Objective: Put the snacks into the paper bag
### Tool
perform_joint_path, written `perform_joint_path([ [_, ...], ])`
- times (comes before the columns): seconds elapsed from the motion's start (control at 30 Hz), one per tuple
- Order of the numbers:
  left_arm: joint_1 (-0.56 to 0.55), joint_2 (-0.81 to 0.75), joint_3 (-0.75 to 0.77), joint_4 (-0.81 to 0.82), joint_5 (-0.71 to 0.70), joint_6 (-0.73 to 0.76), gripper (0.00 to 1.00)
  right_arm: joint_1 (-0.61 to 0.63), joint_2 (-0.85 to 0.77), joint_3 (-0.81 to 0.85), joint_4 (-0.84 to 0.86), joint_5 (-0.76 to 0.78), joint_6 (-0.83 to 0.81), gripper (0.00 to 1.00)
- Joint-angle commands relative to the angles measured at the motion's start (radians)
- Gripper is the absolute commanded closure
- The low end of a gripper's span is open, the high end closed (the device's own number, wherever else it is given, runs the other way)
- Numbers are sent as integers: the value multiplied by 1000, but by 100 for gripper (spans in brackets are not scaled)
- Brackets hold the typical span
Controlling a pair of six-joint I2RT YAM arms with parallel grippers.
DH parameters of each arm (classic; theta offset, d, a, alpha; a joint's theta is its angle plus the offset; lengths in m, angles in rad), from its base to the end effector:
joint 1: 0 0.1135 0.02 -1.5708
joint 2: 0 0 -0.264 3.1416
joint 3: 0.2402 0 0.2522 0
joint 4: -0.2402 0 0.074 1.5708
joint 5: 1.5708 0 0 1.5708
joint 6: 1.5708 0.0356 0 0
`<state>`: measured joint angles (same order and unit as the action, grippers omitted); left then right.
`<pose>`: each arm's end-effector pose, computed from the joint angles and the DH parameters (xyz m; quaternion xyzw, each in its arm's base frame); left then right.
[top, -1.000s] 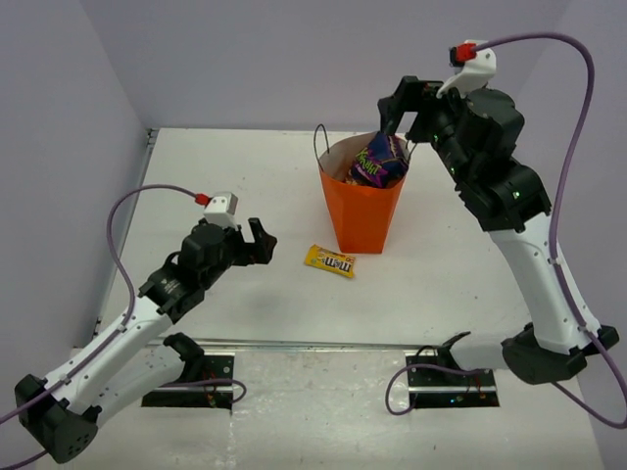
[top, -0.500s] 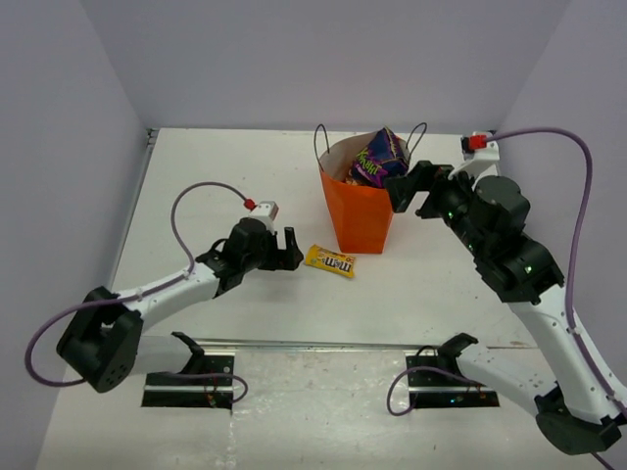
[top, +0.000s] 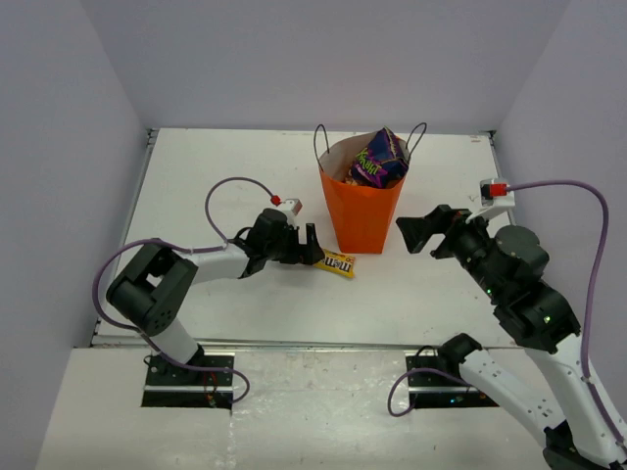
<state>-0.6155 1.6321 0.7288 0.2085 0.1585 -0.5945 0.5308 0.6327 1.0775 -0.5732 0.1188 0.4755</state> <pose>0.2570 -0.1886 0.1519 0.0431 0.9024 -0.2994 0.3070 0.0977 0.0525 0.4152 0.0185 0.7505 0.2788 0.5989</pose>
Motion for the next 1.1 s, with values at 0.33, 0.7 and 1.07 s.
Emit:
perform_joint_path([
  [0.33,-7,159,116,35,90,-45,19,0,-59,-268,-30,-93,156,1],
  [0.7,-21,261,167,12,255,-47,100,0,-77,-245,-47,-84,152,1],
  [1.07,26,94,167,-27,418,-50,84,0,-15,-326,-51,-105,205,1],
])
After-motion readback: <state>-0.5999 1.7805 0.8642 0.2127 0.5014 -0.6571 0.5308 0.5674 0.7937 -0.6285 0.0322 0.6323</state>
